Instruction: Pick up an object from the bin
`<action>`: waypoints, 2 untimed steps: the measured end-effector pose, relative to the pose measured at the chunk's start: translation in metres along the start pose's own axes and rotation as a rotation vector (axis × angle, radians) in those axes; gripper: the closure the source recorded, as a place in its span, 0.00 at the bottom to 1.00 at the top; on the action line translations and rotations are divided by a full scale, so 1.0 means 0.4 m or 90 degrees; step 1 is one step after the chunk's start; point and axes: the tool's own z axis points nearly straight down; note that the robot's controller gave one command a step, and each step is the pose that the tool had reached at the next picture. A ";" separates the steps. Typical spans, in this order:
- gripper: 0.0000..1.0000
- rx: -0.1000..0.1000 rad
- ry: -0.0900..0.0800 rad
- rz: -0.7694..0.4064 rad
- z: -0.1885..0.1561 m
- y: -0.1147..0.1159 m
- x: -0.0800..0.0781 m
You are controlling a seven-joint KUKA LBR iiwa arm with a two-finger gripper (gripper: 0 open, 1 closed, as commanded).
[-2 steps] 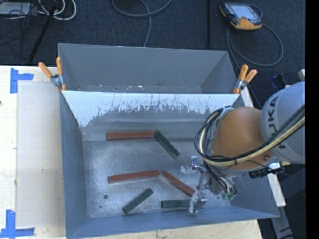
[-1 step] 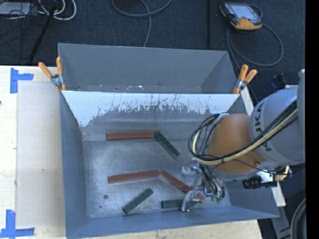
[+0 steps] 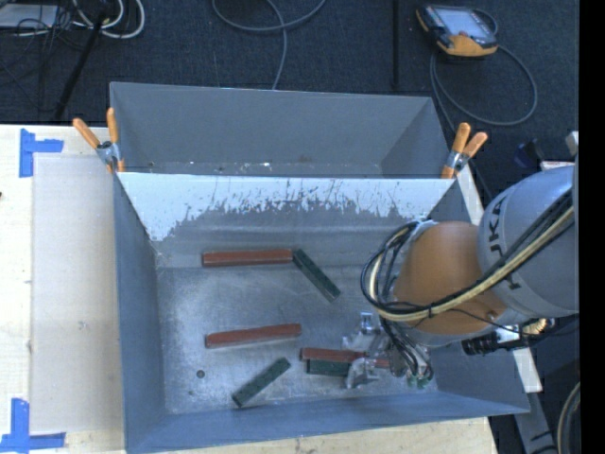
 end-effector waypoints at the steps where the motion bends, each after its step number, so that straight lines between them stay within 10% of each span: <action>1: 1.00 0.000 0.000 0.000 0.000 0.000 0.000; 2: 1.00 0.000 0.005 0.000 -0.010 0.000 0.004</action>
Offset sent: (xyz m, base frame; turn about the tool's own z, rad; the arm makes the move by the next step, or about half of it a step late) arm 0.0000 0.0001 0.0452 0.0000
